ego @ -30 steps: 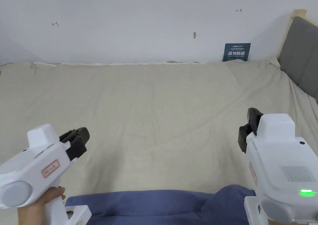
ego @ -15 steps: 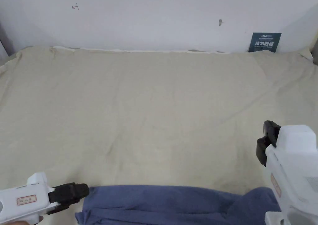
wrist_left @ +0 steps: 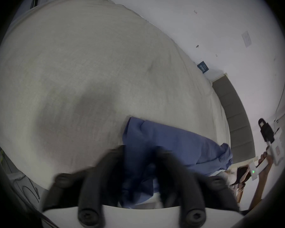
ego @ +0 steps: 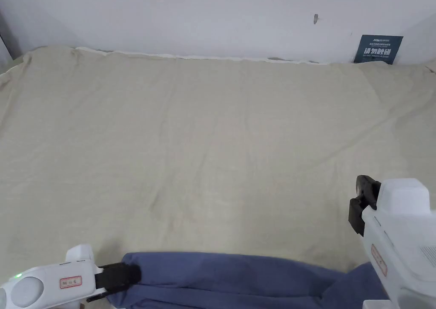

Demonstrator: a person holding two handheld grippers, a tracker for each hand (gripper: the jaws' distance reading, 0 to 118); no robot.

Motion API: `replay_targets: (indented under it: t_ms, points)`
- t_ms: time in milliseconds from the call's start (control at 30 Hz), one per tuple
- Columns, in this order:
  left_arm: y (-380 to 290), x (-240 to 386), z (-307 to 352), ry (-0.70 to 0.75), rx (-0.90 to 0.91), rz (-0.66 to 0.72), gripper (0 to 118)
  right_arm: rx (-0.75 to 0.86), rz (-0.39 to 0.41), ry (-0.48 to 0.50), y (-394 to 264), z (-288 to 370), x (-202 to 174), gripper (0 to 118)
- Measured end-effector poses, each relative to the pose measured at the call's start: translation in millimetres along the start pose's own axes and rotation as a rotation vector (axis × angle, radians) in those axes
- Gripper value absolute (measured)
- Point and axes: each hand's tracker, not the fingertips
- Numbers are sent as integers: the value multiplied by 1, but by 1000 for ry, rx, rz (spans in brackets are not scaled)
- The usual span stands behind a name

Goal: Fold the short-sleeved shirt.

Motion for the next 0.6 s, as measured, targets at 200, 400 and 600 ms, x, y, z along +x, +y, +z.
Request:
replay_targets:
  t_ms: [200, 400, 600]
  points:
    - [-11, 14, -23, 14, -8, -32, 7, 5, -22, -11, 0, 6, 12, 1]
    - [3, 40, 23, 86, 120, -157, 6, 20, -38, -33, 3, 14, 32, 1]
    - [25, 34, 81, 192, 209, -196, 6, 56, -62, -42, 9, 25, 47, 1]
